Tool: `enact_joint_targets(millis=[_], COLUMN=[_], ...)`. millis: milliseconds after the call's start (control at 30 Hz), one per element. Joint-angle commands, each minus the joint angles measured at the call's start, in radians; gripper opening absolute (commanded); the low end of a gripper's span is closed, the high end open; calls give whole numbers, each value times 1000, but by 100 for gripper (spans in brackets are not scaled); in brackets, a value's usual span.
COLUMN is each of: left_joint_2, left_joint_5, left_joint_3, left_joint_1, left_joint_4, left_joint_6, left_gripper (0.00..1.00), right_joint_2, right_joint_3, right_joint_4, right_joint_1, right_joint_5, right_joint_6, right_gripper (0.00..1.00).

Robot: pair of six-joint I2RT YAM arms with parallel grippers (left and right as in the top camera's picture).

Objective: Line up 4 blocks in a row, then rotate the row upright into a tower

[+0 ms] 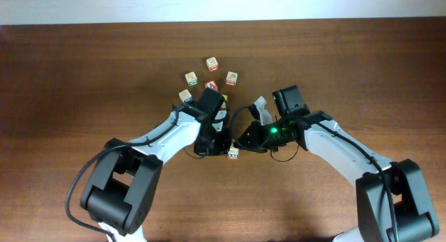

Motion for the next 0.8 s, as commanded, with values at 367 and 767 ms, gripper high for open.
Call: enact_joint_targets(millis=[367,767], left_joint_2=[-67,-542], left_joint_5=[65,-523], left_joint_3=[93,214], left_joint_1=[154,264], left_joint_4=[-13,-180], left_joint_6=[73,133], left_gripper=[0,19], right_joint_2=[8,-140], right_joint_3=[172,637], right_joint_4=[-186,-723], right_joint_1=[8,8], right_joint_5=[106,738], right_joint_6=[-59,-183], right_gripper=[34,40])
